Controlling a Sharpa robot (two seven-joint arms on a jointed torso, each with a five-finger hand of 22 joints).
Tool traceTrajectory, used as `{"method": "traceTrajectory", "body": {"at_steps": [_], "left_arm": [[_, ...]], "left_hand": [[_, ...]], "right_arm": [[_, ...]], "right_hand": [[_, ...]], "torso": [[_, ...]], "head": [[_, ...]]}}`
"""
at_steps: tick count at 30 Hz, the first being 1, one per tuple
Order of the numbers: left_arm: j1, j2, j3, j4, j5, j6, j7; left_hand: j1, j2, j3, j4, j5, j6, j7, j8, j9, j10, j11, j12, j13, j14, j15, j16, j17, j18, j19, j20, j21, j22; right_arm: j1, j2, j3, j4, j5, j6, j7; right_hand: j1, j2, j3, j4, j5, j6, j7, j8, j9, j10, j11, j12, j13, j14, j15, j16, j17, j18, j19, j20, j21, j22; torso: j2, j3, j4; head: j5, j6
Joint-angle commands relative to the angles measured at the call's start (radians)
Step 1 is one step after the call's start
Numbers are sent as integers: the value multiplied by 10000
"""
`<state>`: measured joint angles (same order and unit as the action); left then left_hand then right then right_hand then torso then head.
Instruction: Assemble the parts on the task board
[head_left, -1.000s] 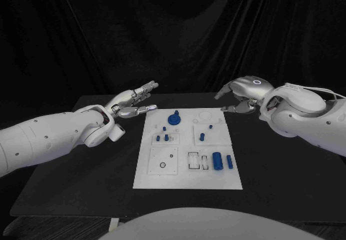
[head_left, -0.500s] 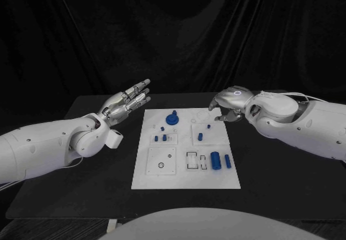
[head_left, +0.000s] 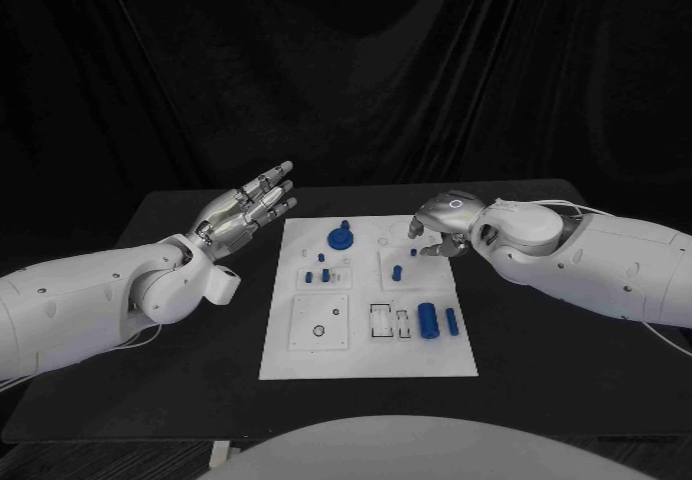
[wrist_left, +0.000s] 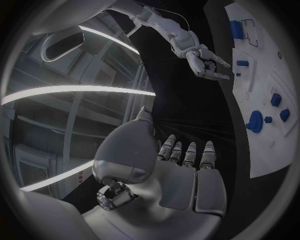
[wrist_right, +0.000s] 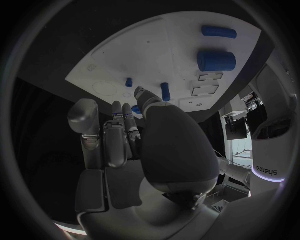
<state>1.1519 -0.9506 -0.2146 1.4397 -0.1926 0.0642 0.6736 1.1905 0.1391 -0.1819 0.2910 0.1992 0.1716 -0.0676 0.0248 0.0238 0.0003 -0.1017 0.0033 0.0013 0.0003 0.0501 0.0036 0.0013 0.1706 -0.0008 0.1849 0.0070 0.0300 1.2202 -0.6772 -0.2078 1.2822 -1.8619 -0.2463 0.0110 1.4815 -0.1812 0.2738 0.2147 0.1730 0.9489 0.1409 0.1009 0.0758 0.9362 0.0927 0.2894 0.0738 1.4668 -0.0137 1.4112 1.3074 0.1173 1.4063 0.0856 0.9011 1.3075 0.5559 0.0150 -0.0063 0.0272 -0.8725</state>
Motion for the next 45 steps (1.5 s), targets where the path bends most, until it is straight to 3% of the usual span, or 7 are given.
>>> {"method": "traceTrajectory", "body": {"at_steps": [1,5,13,19,27,34,45], "left_arm": [[-15,11,12,57,182,164,1045],[-18,1,11,79,183,190,1002],[-26,-27,11,95,183,228,999],[-35,-64,11,126,183,261,982],[-67,-77,10,88,182,316,955],[-97,-71,10,65,182,336,949],[-138,-40,9,32,182,385,936]], "left_hand": [[159,120,-117,2,188,49,98,-11,4,-3,146,-33,-13,-3,73,-36,-13,74,15,142,-22,74],[386,206,-220,-4,477,88,178,-7,7,-3,219,-33,-13,-3,135,-36,-13,74,23,265,-15,116],[570,285,-331,2,628,165,272,3,16,-3,386,-33,-13,-3,236,-36,-13,78,34,355,-5,172],[696,322,-395,-10,724,192,309,5,17,-3,525,-33,-13,-3,312,-36,-13,81,44,410,3,214],[1080,405,-427,-55,1214,280,412,17,27,42,722,-17,3,-3,444,-36,-13,87,68,508,20,294],[1314,443,-429,-94,1463,347,468,26,35,128,846,15,31,-3,517,-36,-13,96,100,579,44,406],[1577,485,-414,-143,1772,423,566,39,45,175,895,32,45,-3,547,-36,-13,97,126,604,56,452]], "right_arm": [[-154,109,5,-240,-7,-336,356],[-263,218,6,-441,16,-419,438],[-449,493,6,-923,30,-606,607],[-532,666,6,-1190,293,-655,766],[-565,808,6,-1415,420,-588,858],[-579,906,6,-1567,454,-492,876],[-628,1071,6,-1852,481,-325,902]], "right_hand": [[47,66,93,-46,94,-30,15,-96,-31,163,-4,-75,-54,584,102,57,822,-53,32,87,23,1108],[11,47,147,-78,79,-72,-29,-142,-51,316,-14,-110,-81,581,108,52,818,-47,31,108,14,1111],[13,60,234,-123,88,-22,-80,-135,-45,442,-29,-162,-94,573,108,37,801,-41,27,116,5,1113],[37,67,555,-248,560,-3,-123,-178,-52,577,-11,-392,-111,569,130,45,813,-43,21,133,-1,1122],[-13,69,1138,-418,1077,156,-74,-156,-26,755,25,-688,-111,562,199,57,825,-43,5,186,9,1130],[-82,108,1424,-558,1034,659,3,82,104,908,13,-819,-104,560,203,70,837,-41,-6,197,37,1134],[-100,152,1667,-875,779,1136,-45,333,360,1424,-54,-858,-89,556,176,74,840,-40,-27,175,82,1137]], "torso": [[-3,13,-20],[-8,13,-20],[-14,5,-11],[-16,7,-9],[-16,1,-3],[-22,-3,-2],[-24,-6,-4]], "head": [[9,-2],[64,-2],[107,-2],[130,-2],[131,-2],[150,-2],[183,-2]]}}
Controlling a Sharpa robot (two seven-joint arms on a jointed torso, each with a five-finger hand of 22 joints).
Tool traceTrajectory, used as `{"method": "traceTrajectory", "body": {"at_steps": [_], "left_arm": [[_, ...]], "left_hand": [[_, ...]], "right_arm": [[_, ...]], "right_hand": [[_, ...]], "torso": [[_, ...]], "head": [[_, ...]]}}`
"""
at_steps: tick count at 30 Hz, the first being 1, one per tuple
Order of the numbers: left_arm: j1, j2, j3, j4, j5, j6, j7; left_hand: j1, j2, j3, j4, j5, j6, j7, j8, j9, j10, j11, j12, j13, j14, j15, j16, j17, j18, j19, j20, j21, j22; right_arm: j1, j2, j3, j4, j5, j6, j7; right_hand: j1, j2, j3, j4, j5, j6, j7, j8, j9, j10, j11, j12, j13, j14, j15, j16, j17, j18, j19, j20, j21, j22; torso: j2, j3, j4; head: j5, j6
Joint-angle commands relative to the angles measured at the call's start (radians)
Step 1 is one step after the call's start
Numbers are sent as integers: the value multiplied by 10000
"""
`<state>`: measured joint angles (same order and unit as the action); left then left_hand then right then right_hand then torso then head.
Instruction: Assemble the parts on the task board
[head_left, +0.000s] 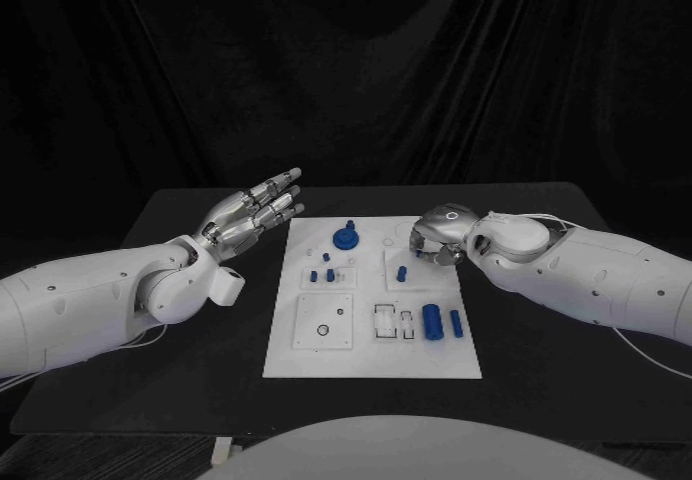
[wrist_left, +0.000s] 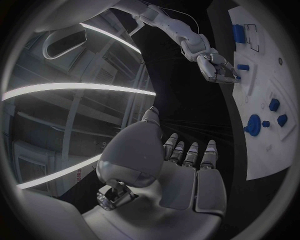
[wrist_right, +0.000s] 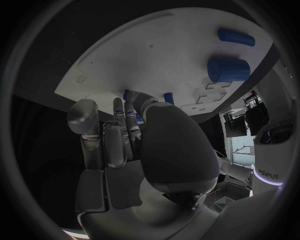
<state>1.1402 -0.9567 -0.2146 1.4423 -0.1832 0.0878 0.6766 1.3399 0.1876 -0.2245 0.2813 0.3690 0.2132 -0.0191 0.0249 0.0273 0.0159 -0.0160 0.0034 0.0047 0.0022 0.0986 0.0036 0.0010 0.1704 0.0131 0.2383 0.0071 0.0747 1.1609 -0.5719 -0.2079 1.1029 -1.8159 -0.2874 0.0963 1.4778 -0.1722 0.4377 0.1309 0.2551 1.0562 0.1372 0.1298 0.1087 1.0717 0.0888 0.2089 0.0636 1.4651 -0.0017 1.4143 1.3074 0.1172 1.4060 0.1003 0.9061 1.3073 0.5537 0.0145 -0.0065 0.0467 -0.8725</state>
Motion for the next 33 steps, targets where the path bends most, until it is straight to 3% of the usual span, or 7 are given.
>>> {"method": "traceTrajectory", "body": {"at_steps": [1,14,23,33], "left_arm": [[-24,21,9,4,88,151,907],[-79,23,9,-33,88,194,881],[-134,34,9,-85,88,242,867],[-182,43,9,-153,88,247,868]], "left_hand": [[90,3,12,-45,84,6,83,38,10,21,41,32,12,-22,64,-36,-10,99,-12,69,56,8],[267,58,34,-87,335,17,116,38,11,40,100,39,17,2,134,-10,6,102,24,115,77,101],[496,113,75,-194,746,12,136,39,13,46,124,41,19,39,210,31,27,103,73,194,100,177],[571,140,94,-231,876,8,135,39,13,51,134,42,20,49,227,44,32,104,90,215,107,199]], "right_arm": [[-41,28,7,-82,22,97,50],[-108,110,8,-298,86,181,62],[-126,157,8,-433,364,306,110],[-127,112,8,-372,406,-241,282]], "right_hand": [[-63,61,34,-53,-60,79,-15,53,44,89,-21,-58,13,571,50,35,831,-40,-23,26,44,1141],[-71,43,79,-264,-321,264,-32,168,256,482,-89,-108,27,559,-2,6,801,-42,-34,-13,92,1145],[-69,41,89,-338,-359,388,-39,234,346,646,-113,-123,30,538,-20,-40,752,-35,-63,-29,52,1135],[-58,145,87,-474,-371,800,-176,461,603,1123,-261,-152,37,543,-132,-34,765,-43,-57,-113,155,1157]], "torso": [[-3,-1,-1],[-1,-4,-1],[-6,-7,-5],[-7,-8,-1]], "head": [[-9,-2],[-23,-2],[-12,-2],[-18,-2]]}}
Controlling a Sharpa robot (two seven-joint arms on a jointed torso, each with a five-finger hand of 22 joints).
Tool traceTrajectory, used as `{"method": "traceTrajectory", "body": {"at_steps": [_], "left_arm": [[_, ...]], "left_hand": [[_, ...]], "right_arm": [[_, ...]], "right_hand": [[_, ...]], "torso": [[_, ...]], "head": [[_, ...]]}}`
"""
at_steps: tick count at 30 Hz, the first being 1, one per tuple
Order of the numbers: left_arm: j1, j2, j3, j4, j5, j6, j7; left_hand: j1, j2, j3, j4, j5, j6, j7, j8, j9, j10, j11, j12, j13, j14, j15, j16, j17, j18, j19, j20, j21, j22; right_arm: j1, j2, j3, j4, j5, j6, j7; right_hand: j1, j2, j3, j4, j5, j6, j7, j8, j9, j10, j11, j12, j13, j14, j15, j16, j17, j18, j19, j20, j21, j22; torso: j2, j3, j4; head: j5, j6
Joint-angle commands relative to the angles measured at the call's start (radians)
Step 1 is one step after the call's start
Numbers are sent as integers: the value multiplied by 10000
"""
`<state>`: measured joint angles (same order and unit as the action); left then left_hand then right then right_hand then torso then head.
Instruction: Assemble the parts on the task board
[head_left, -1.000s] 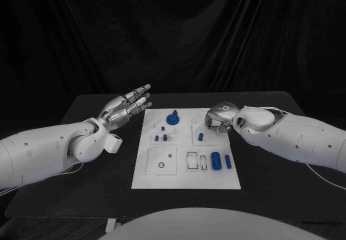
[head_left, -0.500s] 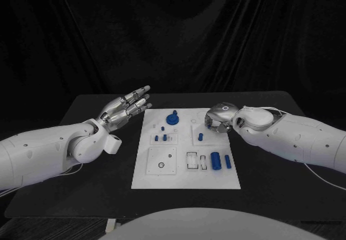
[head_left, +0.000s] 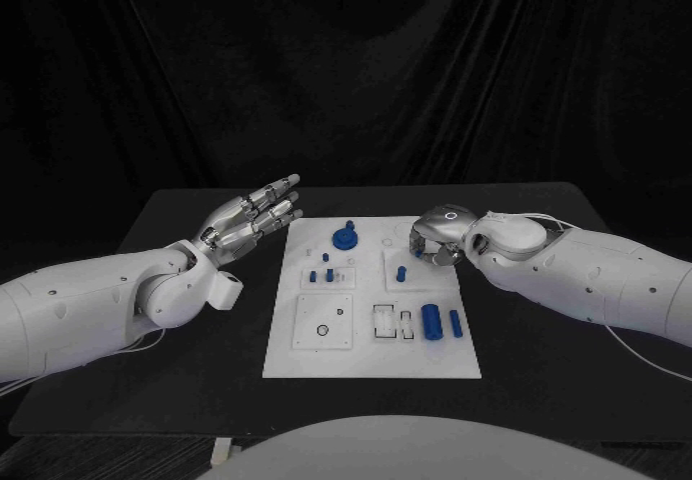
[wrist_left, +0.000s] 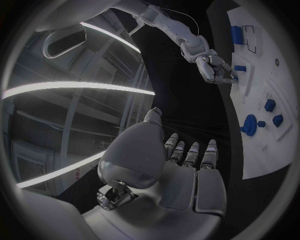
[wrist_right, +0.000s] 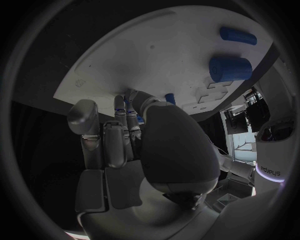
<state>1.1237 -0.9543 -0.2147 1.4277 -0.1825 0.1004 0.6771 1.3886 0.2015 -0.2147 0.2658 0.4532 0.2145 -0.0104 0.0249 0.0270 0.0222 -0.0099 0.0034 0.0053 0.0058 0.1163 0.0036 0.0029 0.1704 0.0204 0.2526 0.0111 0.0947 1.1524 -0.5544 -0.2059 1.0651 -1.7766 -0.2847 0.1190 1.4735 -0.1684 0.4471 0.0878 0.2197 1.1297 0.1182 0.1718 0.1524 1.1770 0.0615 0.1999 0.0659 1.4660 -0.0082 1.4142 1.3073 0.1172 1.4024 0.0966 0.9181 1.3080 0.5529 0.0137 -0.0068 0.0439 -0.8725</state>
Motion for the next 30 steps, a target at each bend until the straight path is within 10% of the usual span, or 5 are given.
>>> {"method": "traceTrajectory", "body": {"at_steps": [1,16,22,30], "left_arm": [[-19,19,10,-9,81,121,863],[-65,11,10,-85,81,-61,920],[-126,21,10,-143,81,-223,902],[-247,17,10,-227,81,-217,731]], "left_hand": [[83,1,-4,-76,34,-4,48,39,15,-12,73,42,14,13,49,44,13,103,17,72,68,-1],[-170,-14,-289,237,-549,-1282,-433,-115,-128,-134,13,-1,-22,-58,-300,-36,-29,73,-127,-238,-34,-509],[-464,-3,-475,256,-947,-1662,-144,-159,-176,-222,-363,-34,-53,-58,-485,-36,-29,78,-165,-520,-59,-673],[-635,39,-559,260,-1153,-1715,-11,-163,-181,-222,-305,-34,-53,-58,-487,-36,-29,71,-173,-501,-66,-719]], "right_arm": [[-41,-68,-12,14,13,-302,58],[493,-284,-12,574,17,-827,-70],[919,-496,-13,1096,17,-879,-213],[1344,-869,-13,2127,17,-993,-440]], "right_hand": [[-15,107,-7,-43,-17,65,15,41,166,71,11,-63,14,533,-67,-33,765,-43,-20,-76,35,1150],[-83,135,-52,-35,-73,150,-25,88,258,208,-26,-122,5,545,-100,-15,788,-54,-6,-109,94,1162],[-110,139,-66,-20,-94,156,-33,90,273,228,-31,-140,3,545,-104,-19,783,-54,-5,-114,95,1161],[-131,140,-77,-10,-111,159,-40,90,285,240,-35,-156,0,544,-108,-25,776,-55,-5,-118,96,1160]], "torso": [[0,0,2],[-19,-5,-11],[-9,-4,-2],[-5,-6,2]], "head": [[13,-1],[116,-1],[132,-1],[191,-1]]}}
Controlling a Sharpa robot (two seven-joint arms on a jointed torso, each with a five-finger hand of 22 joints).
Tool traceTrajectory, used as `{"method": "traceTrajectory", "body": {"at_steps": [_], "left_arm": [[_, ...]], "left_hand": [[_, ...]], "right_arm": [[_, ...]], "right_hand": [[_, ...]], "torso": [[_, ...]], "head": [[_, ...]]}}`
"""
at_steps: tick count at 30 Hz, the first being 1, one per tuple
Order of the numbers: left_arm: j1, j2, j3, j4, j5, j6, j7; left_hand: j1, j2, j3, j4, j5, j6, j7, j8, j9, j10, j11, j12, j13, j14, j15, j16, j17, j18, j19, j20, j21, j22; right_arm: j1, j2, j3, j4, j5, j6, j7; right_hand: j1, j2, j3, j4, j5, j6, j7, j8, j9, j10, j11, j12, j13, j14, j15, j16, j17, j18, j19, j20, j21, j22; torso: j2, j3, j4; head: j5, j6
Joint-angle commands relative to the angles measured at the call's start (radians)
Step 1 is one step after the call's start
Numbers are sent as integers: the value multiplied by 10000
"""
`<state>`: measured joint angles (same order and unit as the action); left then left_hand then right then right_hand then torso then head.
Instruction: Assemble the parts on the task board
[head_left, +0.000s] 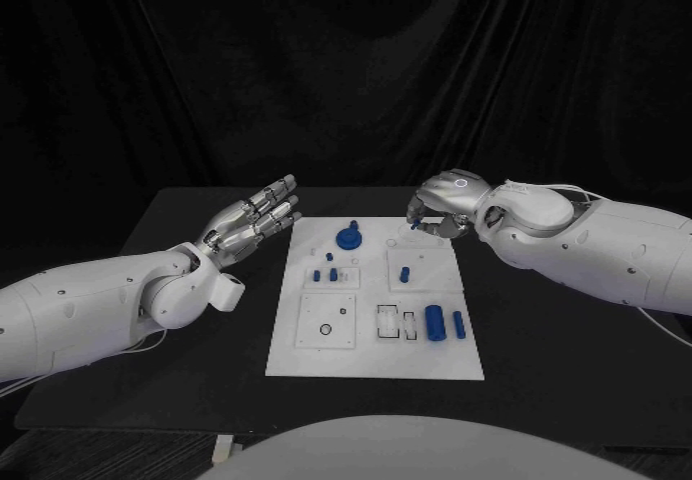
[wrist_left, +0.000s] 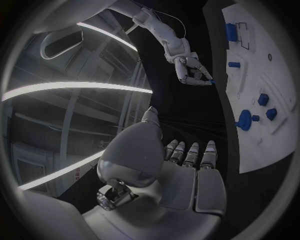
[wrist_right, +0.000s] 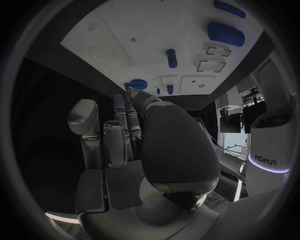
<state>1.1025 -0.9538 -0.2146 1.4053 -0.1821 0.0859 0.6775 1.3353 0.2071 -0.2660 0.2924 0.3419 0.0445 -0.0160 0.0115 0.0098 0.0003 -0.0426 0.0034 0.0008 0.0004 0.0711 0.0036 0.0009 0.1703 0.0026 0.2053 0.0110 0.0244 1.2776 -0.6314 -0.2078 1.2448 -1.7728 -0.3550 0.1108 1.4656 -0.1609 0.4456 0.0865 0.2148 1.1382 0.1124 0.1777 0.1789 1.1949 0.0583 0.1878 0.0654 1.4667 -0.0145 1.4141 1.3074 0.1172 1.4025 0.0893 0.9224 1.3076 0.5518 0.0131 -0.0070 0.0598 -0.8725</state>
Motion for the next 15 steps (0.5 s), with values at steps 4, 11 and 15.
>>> {"method": "traceTrajectory", "body": {"at_steps": [4,11,15], "left_arm": [[-67,13,9,-18,77,-49,676],[-93,4,9,12,77,-107,699],[-101,2,9,29,77,-193,770]], "left_hand": [[-105,9,-39,-9,-28,15,41,-22,-3,-3,29,-34,-8,-4,-24,-36,-9,73,5,-19,-65,-12],[-111,57,-51,-14,-28,24,-397,-23,-3,-3,82,-34,-8,-4,-36,-36,-9,76,4,-8,-67,-30],[-142,81,-70,-6,-44,-51,-581,-38,-17,-3,122,-34,-8,-4,-60,-36,-9,77,1,-31,-71,-52]], "right_arm": [[172,-252,6,941,-21,-232,-455],[167,-254,5,1905,-21,201,-596],[31,-88,5,2129,-21,356,-612]], "right_hand": [[-63,62,-71,7,-75,76,10,32,29,70,-7,-46,4,540,-47,-22,779,-55,-6,-48,54,1164],[-51,52,-72,-9,-91,49,4,14,36,79,-15,-73,0,549,-56,-2,802,-56,-1,-55,66,1166],[-48,50,-71,-13,-93,37,4,6,37,80,-16,-82,-1,551,-57,0,805,-55,-1,-57,63,1165]], "torso": [[5,-2,3],[2,-4,-2],[4,-3,3]], "head": [[66,-1],[138,-1],[193,-1]]}}
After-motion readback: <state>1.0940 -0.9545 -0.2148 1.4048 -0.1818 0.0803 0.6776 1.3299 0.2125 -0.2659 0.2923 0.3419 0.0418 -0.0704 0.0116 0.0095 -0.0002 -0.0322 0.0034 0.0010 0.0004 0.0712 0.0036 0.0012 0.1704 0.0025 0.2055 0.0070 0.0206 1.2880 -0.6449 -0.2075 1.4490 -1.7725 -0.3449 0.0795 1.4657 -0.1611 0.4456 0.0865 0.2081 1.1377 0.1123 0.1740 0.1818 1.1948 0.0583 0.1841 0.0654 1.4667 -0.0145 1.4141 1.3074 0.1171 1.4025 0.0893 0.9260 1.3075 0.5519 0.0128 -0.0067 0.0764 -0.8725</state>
